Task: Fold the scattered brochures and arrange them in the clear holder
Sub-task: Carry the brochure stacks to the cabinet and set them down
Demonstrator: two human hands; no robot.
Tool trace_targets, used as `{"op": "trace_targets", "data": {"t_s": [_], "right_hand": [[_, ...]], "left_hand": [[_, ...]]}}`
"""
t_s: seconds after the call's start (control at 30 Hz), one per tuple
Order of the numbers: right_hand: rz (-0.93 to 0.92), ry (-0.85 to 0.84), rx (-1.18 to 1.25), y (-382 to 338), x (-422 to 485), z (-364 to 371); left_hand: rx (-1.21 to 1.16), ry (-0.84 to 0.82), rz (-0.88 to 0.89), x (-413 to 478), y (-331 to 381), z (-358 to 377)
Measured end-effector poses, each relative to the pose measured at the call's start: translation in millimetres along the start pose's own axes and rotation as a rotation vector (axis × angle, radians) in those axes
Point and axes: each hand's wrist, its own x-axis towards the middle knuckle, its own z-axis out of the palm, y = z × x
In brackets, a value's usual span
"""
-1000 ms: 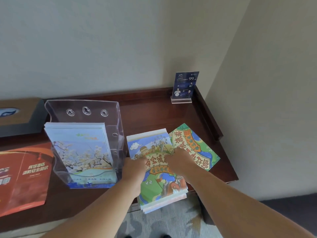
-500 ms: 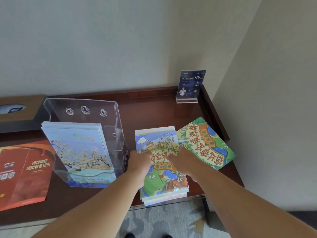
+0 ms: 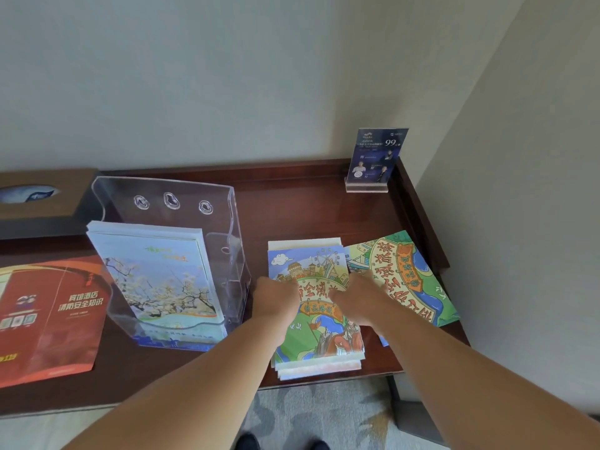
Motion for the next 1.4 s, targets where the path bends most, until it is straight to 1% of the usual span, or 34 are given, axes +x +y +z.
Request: {"op": "trace_targets", "data": {"t_s": [0.07, 0.13, 0.23, 0.3, 0.4, 0.5, 0.63, 0.73, 0.8, 0.87, 0.97, 1.13, 1.3, 1.4], "right_hand": [[-0.033, 0.008, -0.054, 2, 4, 1], [-0.035, 0.034, -0.080, 2, 7, 1], [0.044, 0.095, 0.063, 6, 11, 11], [0.052, 0.129, 0.106, 7, 13, 17], [0.056, 0.155, 0.119, 7, 13, 22], [0.065, 0.163, 0.121, 6, 13, 24], [0.067, 0.158, 0.095, 6, 11, 22], [0.033, 0.226, 0.111, 6, 5, 17], [-0.042, 0.331, 0.164, 3, -3, 13], [-0.160, 0.426, 0.220, -3, -13, 10], [-0.281, 0.475, 0.265, -16, -27, 6], [-0.343, 0.491, 0.275, -33, -55, -8], [-0.387, 0.582, 0.317, -48, -99, -14], [-0.397, 0.642, 0.317, -71, -133, -2]], "left_hand": [[0.075, 0.015, 0.025, 1, 5, 4], [0.206, 0.032, 0.036, 2, 7, 6], [0.440, 0.127, 0.110, -2, 7, 6], [0.525, 0.164, 0.197, -7, 4, 5], [0.607, 0.110, 0.357, -17, -4, 8], [0.689, 0.020, 0.409, -21, -10, 8], [0.719, -0.001, 0.447, -22, -10, 1], [0.723, 0.019, 0.523, -29, -9, -4], [0.709, 0.019, 0.605, -37, -8, -7], [0.685, 0.002, 0.681, -46, -5, -12], [0.633, 0.000, 0.744, -60, 1, -25], [0.521, 0.004, 0.811, -83, 12, -55], [0.454, 0.004, 0.976, -108, 15, -93], [0.436, 0.029, 1.058, -120, 0, -133]]}}
